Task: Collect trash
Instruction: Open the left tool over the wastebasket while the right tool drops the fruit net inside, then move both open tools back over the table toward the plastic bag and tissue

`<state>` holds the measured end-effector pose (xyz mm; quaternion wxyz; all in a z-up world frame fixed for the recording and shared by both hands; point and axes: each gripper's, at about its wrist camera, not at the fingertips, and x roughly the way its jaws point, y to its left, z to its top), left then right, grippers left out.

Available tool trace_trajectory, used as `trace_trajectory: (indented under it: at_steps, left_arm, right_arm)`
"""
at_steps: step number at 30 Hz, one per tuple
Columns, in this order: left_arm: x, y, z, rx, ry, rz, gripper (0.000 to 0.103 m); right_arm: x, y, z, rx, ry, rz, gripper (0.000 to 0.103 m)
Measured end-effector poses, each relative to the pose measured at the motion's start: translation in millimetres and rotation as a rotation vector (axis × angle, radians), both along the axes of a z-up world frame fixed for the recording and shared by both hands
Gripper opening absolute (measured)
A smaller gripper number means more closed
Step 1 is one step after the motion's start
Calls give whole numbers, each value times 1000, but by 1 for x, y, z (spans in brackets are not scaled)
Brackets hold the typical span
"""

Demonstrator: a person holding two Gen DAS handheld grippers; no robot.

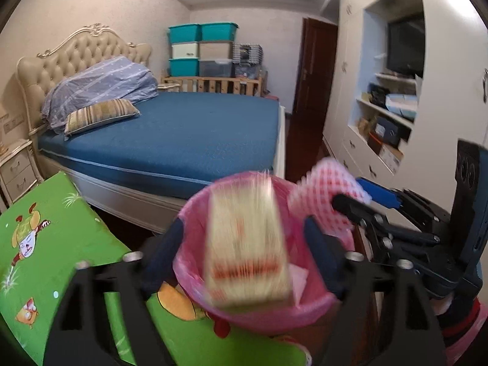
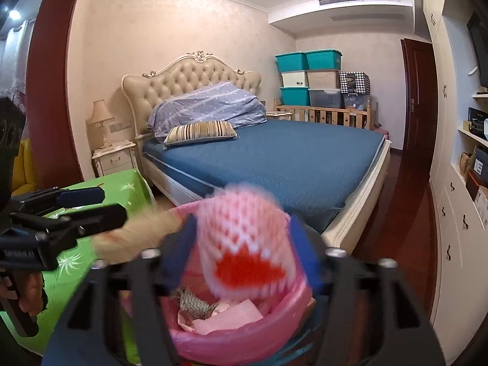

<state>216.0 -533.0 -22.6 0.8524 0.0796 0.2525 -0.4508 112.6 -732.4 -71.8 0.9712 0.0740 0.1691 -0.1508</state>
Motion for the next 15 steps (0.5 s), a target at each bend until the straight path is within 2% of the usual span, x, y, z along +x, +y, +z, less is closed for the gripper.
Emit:
trace_trajectory:
  at_steps: [7,11,15]
  left_arm:
    - [11,38,6,0,-45,84,89]
    - [3,73,12,22,-79,140,89]
    - [-18,108,14,60,-159,157,89]
  right_arm:
    - [-25,-6,7,29,-50,-16,69]
    - [-40,9,16,24,-67,-2,71]
    - [-51,36,28,2,-80,21,80]
